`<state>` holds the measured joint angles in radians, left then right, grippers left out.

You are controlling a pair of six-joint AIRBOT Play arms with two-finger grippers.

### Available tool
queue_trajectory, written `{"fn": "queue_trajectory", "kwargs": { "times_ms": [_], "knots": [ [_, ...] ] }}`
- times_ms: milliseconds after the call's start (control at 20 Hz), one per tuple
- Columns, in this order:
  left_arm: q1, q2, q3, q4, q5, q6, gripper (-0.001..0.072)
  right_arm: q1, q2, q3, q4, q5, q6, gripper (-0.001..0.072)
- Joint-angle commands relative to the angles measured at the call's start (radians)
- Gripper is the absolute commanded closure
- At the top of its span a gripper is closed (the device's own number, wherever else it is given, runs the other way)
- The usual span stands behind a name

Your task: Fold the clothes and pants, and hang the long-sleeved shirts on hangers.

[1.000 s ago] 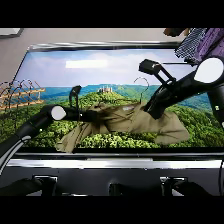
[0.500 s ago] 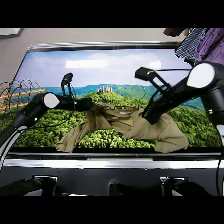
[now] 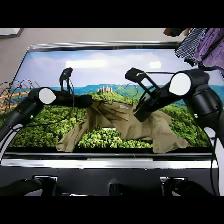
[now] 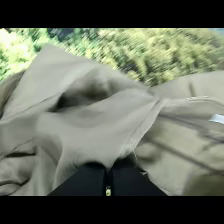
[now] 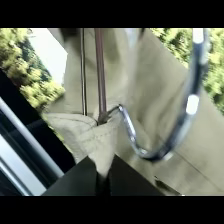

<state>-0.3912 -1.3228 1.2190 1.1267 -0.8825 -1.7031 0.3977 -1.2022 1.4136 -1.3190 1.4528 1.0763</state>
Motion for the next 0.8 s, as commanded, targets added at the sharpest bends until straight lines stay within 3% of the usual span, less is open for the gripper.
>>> {"fn": "queue_trajectory", "kwargs": {
  "times_ms": [0, 150, 450, 600, 750],
  "knots": [
    [-0.008, 0.005, 0.067, 0.001, -0.008, 0.035, 0.0688, 0.032, -0.036, -0.001, 0.096, 0.005, 0.002, 0.0695],
    [-0.012, 0.005, 0.137, 0.0, -0.035, 0.058, 0.0688, 0.103, -0.069, -0.002, 0.044, -0.038, 0.002, 0.0695],
    [-0.084, 0.129, 0.124, 0.025, -0.236, 0.085, 0.069, 0.126, -0.093, 0.0, -0.02, -0.355, 0.039, 0.0696],
    [-0.174, 0.24, -0.069, 0.104, -0.196, -0.024, 0.0689, 0.126, -0.072, 0.023, 0.031, -0.337, 0.039, 0.0696],
    [-0.19, 0.265, -0.21, 0.095, -0.105, -0.06, 0.0687, 0.126, 0.006, 0.026, 0.054, -0.256, 0.011, 0.0696]
  ]
}}
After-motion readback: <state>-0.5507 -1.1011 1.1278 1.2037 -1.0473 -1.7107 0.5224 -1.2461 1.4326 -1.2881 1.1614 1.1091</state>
